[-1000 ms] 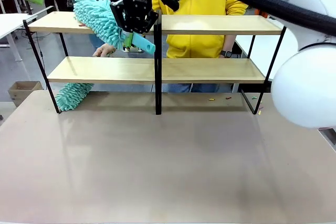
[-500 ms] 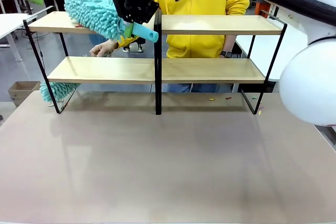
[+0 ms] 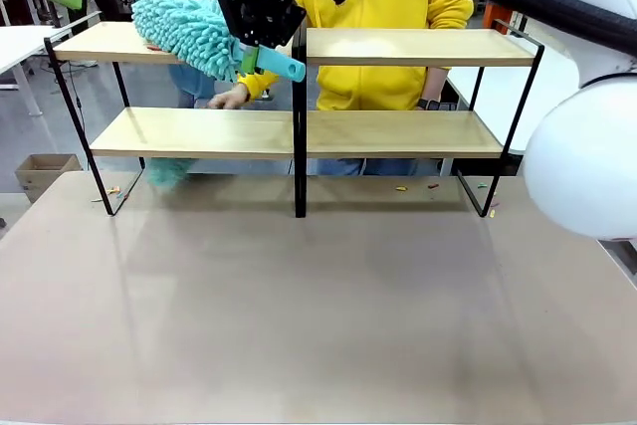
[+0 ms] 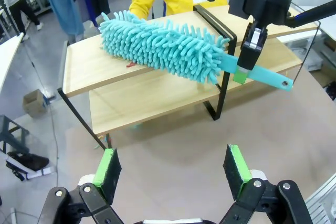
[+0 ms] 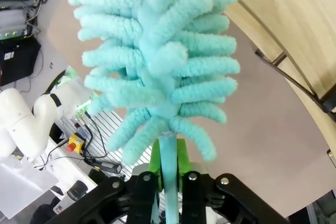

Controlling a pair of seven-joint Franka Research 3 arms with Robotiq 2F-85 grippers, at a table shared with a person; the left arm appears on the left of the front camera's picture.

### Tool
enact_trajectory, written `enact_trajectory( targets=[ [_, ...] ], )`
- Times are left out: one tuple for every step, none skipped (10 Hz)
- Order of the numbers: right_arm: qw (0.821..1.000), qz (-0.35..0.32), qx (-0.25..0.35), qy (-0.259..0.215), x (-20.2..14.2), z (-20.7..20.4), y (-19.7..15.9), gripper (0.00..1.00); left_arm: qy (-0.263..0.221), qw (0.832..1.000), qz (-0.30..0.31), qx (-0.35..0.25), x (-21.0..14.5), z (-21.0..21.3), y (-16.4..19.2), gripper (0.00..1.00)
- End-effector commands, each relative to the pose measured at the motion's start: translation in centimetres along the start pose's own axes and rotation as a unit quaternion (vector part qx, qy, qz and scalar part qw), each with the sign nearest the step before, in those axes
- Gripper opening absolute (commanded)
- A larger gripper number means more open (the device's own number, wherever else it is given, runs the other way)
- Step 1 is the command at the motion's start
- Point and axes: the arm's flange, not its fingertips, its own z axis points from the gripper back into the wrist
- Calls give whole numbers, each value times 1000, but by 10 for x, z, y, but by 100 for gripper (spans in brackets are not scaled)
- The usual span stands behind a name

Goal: Clean the shelves.
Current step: Clean another randomly selected level of the Shelf with the Duster.

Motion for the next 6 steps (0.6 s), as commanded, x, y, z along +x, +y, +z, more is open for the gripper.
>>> enact_trajectory(
  targets=[
    [999, 36, -3, -3, 14, 11, 0, 12, -1, 1000, 1, -2, -1, 1, 1, 100],
    [998, 59, -1, 10, 16, 15, 0, 12, -1, 1000, 1, -2, -1, 1, 1, 100],
    [997, 71, -1, 24, 16, 18, 1, 12, -1, 1000, 1, -2, -1, 1, 1, 100],
    [997, 72, -5, 33, 17, 19, 2, 12, -1, 1000, 1, -2, -1, 1, 1, 100],
    [996, 74, -8, 39, 18, 21, 2, 12, -1, 1000, 1, -2, -1, 1, 1, 100],
    [994, 95, -12, 54, 18, 26, 1, 12, -1, 1000, 1, -2, -1, 1, 1, 100]
  ],
)
